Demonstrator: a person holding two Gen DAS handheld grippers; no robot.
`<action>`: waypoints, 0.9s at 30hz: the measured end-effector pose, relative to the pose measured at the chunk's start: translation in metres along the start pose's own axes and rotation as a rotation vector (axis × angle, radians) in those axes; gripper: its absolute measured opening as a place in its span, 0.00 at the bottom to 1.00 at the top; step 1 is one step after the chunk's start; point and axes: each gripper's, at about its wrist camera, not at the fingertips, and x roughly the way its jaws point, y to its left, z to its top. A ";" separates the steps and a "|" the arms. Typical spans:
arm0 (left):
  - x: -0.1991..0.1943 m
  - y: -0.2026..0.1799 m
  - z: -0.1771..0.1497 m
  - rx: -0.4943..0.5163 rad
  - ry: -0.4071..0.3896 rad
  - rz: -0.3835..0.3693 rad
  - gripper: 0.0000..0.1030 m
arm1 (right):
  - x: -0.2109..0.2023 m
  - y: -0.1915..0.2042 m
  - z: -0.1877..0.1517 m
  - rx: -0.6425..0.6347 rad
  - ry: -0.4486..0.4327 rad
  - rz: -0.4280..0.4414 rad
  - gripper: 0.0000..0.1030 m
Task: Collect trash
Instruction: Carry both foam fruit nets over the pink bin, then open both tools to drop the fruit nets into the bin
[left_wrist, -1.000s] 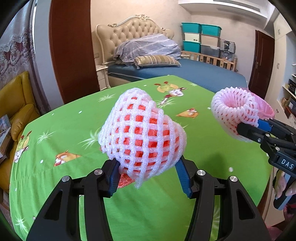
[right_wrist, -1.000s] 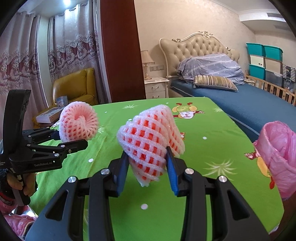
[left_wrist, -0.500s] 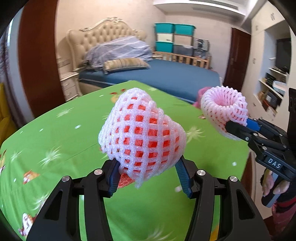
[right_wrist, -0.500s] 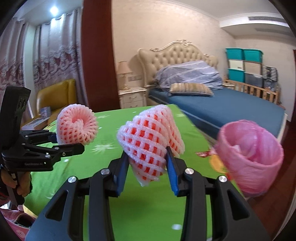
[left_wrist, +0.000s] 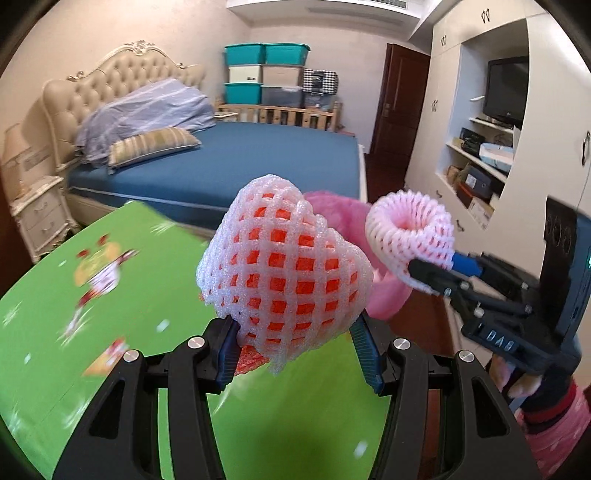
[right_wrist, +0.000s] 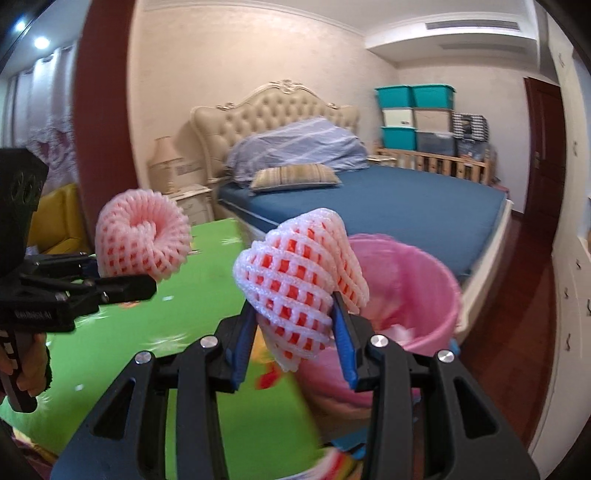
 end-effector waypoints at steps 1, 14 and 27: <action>0.010 -0.003 0.011 -0.006 0.004 -0.019 0.51 | 0.004 -0.010 0.003 0.003 0.004 -0.014 0.38; 0.138 -0.041 0.099 -0.098 0.080 -0.141 0.52 | 0.070 -0.077 0.022 0.022 0.072 -0.077 0.45; 0.099 -0.019 0.100 -0.138 -0.058 -0.048 0.94 | -0.032 -0.091 0.031 0.108 -0.158 -0.072 0.84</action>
